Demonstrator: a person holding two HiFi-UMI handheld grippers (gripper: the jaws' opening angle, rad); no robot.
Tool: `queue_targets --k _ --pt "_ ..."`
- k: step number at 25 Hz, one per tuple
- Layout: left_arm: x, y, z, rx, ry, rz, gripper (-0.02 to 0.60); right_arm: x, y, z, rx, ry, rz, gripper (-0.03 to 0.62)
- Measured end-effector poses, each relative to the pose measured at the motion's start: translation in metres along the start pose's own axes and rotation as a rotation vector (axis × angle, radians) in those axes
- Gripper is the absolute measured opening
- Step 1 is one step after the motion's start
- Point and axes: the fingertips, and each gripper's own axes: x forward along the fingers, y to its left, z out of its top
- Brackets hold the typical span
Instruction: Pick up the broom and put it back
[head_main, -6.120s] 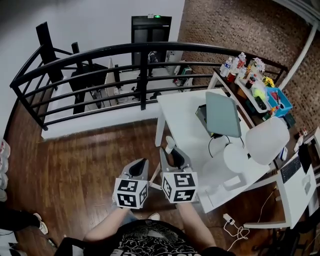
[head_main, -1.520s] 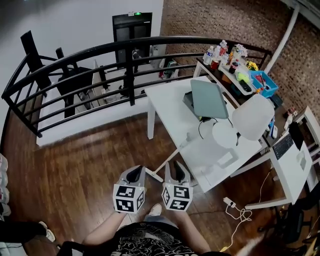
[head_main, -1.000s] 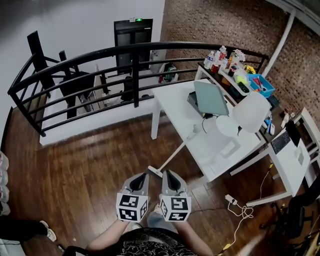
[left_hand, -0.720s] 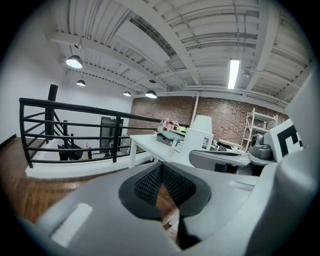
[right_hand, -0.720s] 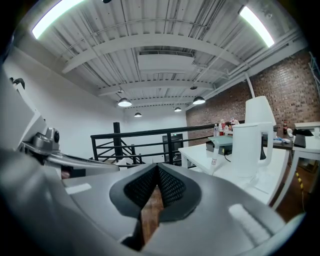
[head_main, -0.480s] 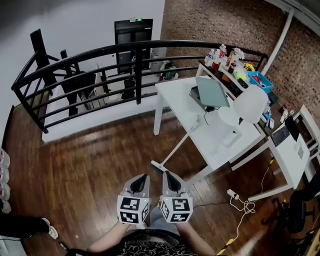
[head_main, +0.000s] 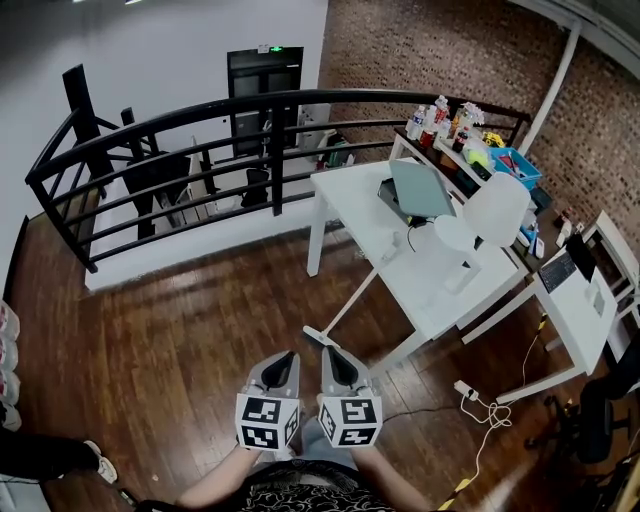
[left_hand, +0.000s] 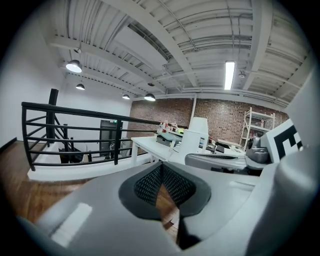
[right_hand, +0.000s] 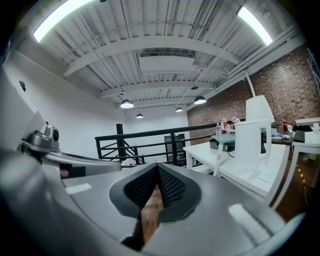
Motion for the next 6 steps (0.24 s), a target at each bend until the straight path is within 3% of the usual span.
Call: queue_targets --k 6 --pt "-0.0006 -0.0052 -0.0027 -0.005 0.001 -0.002 0.006 -0.0036 -0.0030 -0.0039 0.007 0.008 -0.001 0.000"
